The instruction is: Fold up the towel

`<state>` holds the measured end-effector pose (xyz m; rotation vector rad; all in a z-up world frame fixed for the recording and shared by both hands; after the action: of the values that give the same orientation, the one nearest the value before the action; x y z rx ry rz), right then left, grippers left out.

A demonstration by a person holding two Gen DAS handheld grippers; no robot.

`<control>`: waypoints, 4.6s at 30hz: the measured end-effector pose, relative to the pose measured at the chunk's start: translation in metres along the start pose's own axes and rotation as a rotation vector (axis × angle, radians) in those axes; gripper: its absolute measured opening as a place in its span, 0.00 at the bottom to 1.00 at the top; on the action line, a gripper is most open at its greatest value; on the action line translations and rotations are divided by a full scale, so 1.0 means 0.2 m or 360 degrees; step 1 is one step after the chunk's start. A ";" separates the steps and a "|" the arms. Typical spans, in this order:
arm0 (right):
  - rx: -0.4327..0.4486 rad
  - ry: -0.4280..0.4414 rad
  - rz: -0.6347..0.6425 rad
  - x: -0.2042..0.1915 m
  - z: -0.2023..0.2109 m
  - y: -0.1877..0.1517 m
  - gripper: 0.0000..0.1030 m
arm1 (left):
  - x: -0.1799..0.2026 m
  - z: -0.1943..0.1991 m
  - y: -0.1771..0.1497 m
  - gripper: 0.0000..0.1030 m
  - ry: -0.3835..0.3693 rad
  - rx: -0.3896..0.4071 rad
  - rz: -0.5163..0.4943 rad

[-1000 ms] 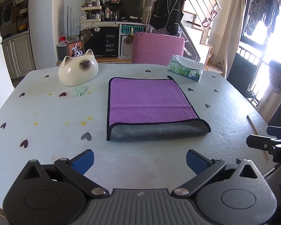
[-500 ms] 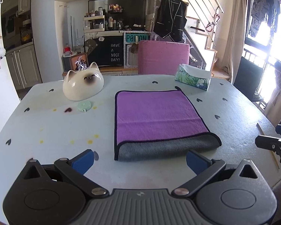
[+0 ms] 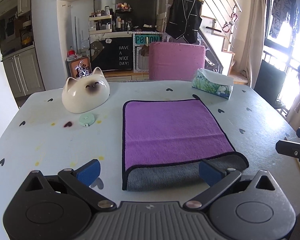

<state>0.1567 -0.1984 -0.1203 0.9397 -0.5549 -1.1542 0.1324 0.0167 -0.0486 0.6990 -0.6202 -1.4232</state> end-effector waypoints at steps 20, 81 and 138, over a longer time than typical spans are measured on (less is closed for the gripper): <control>-0.0019 0.0094 -0.0192 0.16 -0.47 -0.05 1.00 | -0.14 -0.44 -0.05 1.00 -0.0033 -0.0078 0.0176; -0.0307 0.0356 -0.0316 0.27 -0.71 -0.36 0.21 | -0.30 -0.65 -0.27 0.19 -0.0460 -0.0221 0.0456; -0.0054 0.0213 -0.0242 0.27 -0.91 0.26 0.04 | -0.32 -0.79 0.35 0.04 -0.0117 0.0008 0.0185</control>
<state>0.3450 -0.1823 -0.1750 1.0352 -0.3596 -1.2220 0.2932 0.0910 -0.0980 0.6071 -0.7110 -1.3443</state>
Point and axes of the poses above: each gripper's, at about its wrist camera, not at the fingertips, and z roughly against the way its jaws point, x to its right, y to its top, the point moved 6 cm from there along -z, roughly the way its jaws point, and after that the axes turned 4 degrees about -z, right-handed, at the moved point
